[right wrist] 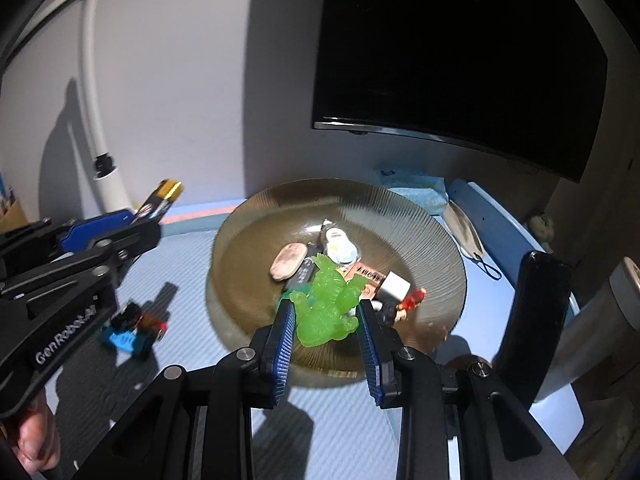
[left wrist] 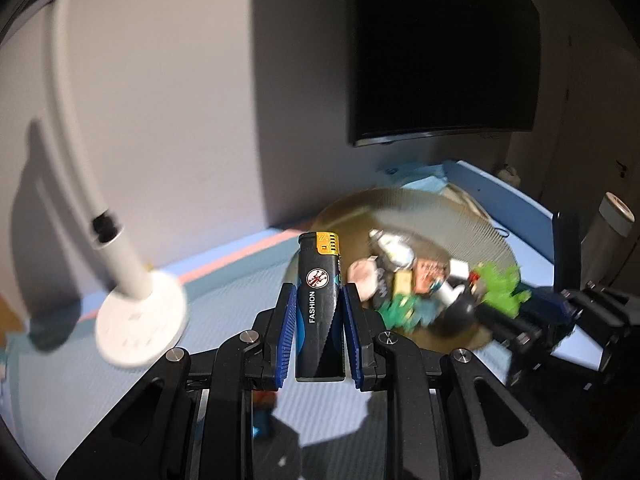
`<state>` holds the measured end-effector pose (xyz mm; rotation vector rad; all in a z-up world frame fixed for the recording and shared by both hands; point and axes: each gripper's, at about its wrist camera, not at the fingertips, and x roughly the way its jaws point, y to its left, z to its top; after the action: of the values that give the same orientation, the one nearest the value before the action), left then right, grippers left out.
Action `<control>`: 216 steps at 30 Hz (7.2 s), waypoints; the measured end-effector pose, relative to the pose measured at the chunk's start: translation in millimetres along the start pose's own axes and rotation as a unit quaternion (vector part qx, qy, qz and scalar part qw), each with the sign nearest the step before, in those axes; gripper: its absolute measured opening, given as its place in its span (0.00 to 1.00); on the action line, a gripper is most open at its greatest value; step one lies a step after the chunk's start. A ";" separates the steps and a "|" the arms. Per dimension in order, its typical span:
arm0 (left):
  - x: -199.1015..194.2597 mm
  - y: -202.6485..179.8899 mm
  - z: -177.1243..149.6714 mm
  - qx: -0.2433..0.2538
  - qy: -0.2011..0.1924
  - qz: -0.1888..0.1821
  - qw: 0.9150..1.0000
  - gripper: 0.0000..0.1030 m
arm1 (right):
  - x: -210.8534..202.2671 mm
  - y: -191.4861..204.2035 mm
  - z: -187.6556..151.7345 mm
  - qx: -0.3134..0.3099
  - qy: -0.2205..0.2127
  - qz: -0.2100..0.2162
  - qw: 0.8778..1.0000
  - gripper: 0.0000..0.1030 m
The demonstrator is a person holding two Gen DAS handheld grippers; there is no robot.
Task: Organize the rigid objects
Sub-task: 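Carry both held items into the amber bowl and open both tools, then move both open tools back to the remaining objects on the mat, then grasp the clear plastic cup with the left tool while the right tool grasps the red-labelled vial, then carry the cup and vial over the amber bowl and open both tools, then move both open tools back to the blue lighter and black dinosaur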
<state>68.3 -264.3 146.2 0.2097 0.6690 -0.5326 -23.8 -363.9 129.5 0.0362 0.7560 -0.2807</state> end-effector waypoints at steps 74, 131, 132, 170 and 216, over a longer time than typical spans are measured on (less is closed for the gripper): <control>-50.3 184.5 -152.9 -0.178 0.127 0.055 0.974 0.86 | 49.0 128.7 -53.6 -0.044 0.133 0.236 0.961 0.84; -101.5 197.2 -231.3 -0.079 0.141 0.038 0.986 0.54 | 8.1 125.6 -122.0 -0.083 0.158 0.230 0.957 0.22; -104.2 200.3 -233.1 -0.083 0.141 0.036 0.986 0.54 | 7.8 125.6 -122.4 -0.083 0.158 0.231 0.957 0.22; -94.2 136.5 -141.8 -0.107 0.054 -0.031 0.992 0.32 | -20.2 84.4 -88.2 -0.041 0.045 0.220 0.974 0.22; -80.3 176.6 -132.5 -0.188 0.041 0.059 0.979 0.81 | 0.5 37.9 -23.5 0.059 0.045 0.214 0.974 0.56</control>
<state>38.9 -36.2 98.3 -0.0853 0.8193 -0.2765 -29.2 -324.4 109.5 0.3235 0.7995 0.0890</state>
